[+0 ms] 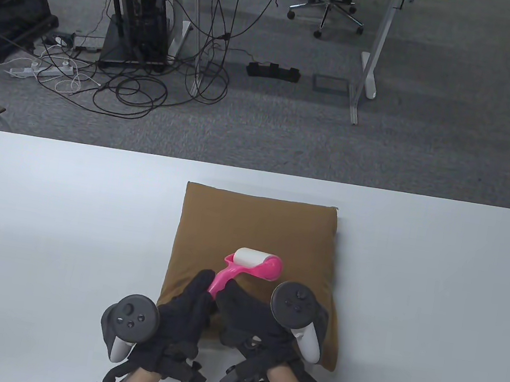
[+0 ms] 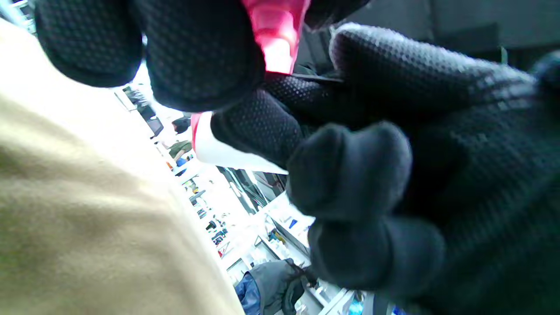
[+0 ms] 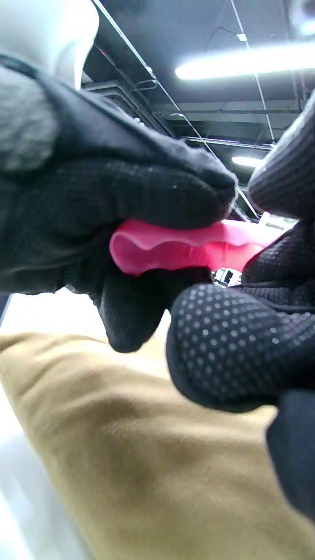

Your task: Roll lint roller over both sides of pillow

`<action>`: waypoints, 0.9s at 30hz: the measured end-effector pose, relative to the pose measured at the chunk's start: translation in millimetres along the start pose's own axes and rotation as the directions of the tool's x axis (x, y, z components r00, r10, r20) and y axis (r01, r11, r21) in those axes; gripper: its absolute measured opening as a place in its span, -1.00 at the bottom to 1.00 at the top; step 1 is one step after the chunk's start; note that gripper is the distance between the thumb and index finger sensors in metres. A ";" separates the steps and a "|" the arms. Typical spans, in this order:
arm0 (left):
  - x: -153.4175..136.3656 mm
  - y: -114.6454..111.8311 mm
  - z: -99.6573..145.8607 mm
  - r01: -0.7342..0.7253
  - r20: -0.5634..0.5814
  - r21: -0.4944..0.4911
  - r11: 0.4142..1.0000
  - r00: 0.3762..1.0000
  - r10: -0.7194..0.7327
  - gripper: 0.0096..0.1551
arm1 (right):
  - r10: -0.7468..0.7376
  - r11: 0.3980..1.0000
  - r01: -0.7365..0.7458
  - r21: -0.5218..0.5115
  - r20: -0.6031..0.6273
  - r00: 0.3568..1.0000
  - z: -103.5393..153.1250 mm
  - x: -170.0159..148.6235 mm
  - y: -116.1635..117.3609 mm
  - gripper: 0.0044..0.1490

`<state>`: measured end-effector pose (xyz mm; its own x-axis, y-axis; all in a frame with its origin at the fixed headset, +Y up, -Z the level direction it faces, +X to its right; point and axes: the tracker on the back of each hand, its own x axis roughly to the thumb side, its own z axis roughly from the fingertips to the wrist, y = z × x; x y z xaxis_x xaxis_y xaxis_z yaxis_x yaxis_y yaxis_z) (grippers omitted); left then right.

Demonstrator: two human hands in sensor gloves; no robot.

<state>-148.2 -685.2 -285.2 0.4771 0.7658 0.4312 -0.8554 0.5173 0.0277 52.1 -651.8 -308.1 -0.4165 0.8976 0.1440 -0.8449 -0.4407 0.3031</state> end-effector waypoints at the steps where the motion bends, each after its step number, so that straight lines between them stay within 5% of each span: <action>1: 2.3 -2.0 -0.3 0.006 0.032 -0.040 0.999 0.999 -0.004 -0.26 | 0.019 1.000 -0.019 -0.015 0.001 1.000 0.7 1.0 -2.6 -0.23; 6: 5.0 -15.4 0.0 -0.093 0.042 -0.244 0.965 0.993 0.107 -0.04 | 0.064 0.998 -0.063 -0.017 0.028 0.998 3.5 1.5 -15.7 -0.17; 9: 8.3 -17.9 0.7 0.003 0.086 -0.273 0.962 0.996 0.022 0.22 | 0.094 0.994 -0.097 0.060 0.048 0.994 5.0 0.8 -23.8 -0.11; 16: 14.3 -21.9 2.4 0.116 0.131 -0.248 0.962 0.988 -0.085 0.23 | 0.185 0.981 -0.185 0.062 0.003 0.983 9.4 -0.7 -24.8 0.04; 21: 3.8 -26.7 -0.1 0.093 0.074 -0.319 0.943 0.995 -0.073 0.19 | 0.197 0.980 -0.197 0.009 -0.014 0.980 5.6 -10.9 -28.8 -0.07; 24: -3.9 -14.5 -1.4 0.092 0.032 -0.262 0.961 0.996 -0.087 0.21 | 0.270 0.959 -0.267 -0.095 0.019 0.963 9.0 -9.4 -35.8 -0.08; 27: -20.2 10.3 -1.4 0.149 -0.054 -0.110 0.983 0.986 -0.155 0.09 | 0.501 0.854 -0.482 -0.198 0.059 0.863 16.6 -7.0 -49.8 -0.10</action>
<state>-166.4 -694.8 -294.9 0.6144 0.6956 0.3723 -0.7474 0.6644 -0.0081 102.7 -636.0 -308.6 -0.7632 0.5545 0.3317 -0.5868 -0.8097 0.0033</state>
